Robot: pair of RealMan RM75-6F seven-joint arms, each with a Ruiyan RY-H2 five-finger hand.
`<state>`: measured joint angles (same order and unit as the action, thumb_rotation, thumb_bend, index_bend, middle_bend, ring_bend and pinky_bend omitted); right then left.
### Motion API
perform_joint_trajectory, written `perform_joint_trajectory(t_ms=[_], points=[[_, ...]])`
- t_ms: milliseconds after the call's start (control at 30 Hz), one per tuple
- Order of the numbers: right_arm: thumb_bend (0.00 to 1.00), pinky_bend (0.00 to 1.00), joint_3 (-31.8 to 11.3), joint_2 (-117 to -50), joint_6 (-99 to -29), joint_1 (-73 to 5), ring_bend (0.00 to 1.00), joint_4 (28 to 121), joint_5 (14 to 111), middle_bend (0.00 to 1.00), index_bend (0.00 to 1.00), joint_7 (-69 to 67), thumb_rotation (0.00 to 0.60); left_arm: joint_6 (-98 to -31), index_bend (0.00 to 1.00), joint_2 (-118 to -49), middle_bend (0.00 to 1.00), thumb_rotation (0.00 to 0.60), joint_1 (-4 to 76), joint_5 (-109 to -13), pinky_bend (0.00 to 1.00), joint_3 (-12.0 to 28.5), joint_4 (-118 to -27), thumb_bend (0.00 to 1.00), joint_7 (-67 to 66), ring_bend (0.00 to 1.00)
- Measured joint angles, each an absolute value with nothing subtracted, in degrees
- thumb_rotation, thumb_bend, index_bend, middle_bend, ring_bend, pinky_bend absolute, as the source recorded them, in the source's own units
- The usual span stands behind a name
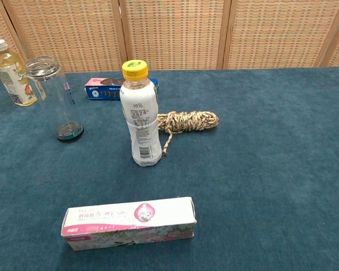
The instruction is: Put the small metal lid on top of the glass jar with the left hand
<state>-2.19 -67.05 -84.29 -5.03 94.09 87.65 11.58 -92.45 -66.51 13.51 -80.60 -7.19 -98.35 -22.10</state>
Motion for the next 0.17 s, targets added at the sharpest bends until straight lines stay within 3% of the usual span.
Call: perform_joint_trajectory(t_ms=[167], points=[[0.02,0.00,-2.1,-67.5,-83.8,-5.2,0.00,94.3,87.5,0.00,0.00,12.7,0.600,-93.3,0.00,-69.6,0.00,0.600,10.1,-81.0,0.00,-7.5,-93.3,0.15,-18.2,0.00]])
